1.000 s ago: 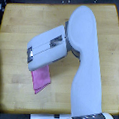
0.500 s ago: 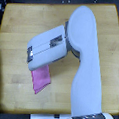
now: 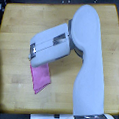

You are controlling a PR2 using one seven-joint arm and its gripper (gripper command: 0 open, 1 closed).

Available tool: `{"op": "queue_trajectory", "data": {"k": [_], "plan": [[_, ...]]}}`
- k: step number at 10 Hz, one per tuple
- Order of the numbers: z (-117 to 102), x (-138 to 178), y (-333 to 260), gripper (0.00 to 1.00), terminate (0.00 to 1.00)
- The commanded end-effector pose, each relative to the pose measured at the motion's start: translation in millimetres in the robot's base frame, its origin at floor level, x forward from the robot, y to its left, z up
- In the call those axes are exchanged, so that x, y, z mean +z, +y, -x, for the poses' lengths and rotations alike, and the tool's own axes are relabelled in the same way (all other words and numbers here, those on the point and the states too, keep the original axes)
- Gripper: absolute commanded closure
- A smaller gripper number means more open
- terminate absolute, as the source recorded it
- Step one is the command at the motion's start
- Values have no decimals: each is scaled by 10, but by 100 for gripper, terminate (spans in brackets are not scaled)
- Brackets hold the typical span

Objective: Folding a cloth

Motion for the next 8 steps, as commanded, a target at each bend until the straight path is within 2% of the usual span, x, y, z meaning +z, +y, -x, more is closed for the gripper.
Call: {"op": "queue_trajectory", "data": {"k": [1,4,8], "plan": [[-703,567,-825,0,0],[-994,777,-1640,0,0],[-1212,1045,-2555,0,0]]}}
